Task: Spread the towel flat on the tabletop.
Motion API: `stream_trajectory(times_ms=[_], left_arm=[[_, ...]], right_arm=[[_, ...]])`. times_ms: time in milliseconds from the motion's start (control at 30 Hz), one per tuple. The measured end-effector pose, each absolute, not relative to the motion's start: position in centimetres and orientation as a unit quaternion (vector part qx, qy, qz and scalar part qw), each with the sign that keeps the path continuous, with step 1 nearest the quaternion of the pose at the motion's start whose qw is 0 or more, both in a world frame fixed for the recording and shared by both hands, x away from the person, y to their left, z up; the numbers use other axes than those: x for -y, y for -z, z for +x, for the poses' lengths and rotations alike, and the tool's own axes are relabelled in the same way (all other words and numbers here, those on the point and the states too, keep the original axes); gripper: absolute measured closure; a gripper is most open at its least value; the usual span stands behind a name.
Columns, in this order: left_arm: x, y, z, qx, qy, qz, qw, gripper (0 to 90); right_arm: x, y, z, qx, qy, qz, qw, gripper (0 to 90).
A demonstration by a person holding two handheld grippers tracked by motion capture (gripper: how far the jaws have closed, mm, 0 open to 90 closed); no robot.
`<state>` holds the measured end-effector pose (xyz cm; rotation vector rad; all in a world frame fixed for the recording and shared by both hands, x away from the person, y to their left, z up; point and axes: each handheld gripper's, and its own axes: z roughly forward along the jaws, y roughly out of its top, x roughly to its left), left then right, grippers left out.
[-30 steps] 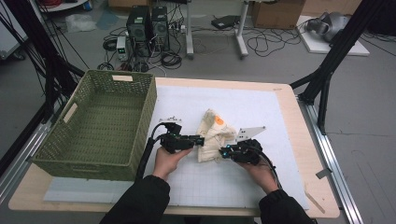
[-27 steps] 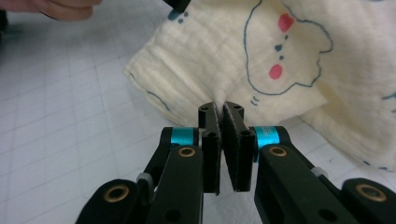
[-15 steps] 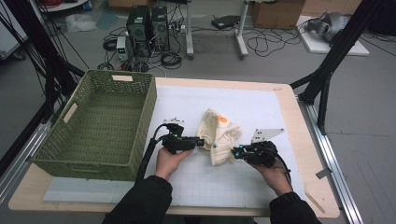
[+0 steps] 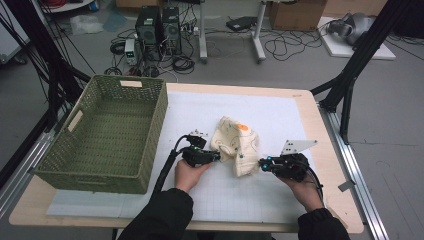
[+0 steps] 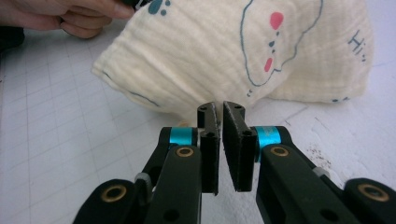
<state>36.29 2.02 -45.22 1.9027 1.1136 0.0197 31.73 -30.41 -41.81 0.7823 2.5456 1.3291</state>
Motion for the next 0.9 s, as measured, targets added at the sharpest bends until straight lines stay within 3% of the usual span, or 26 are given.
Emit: stream_trajectory(times_ms=[233,367,467,633,800,900], left_arm=[[-3.1,44.3,36.5,-0.471,-0.033,0.747,0.468,85.7],[-4.3,43.5,36.8,-0.495,-0.055,0.722,0.481,85.8],[-5.4,43.1,37.1,-0.516,-0.072,0.701,0.487,85.8],[-6.1,43.1,37.3,-0.525,-0.073,0.690,0.493,83.2],[-5.8,42.7,36.9,-0.508,-0.070,0.698,0.499,68.5],[-5.8,42.5,36.6,-0.496,-0.055,0.705,0.504,64.6]], right_arm=[[31.2,41.9,31.3,-0.849,-0.450,0.263,0.086,85.8],[30.7,42.2,31.5,-0.847,-0.452,0.271,0.075,64.6],[30.3,42.7,31.8,-0.849,-0.445,0.276,0.069,61.4],[29.7,43.4,32.4,-0.859,-0.428,0.273,0.060,67.5],[29.3,43.8,32.7,-0.868,-0.413,0.270,0.058,79.4],[29.4,43.7,32.6,-0.868,-0.414,0.268,0.058,84.4]])
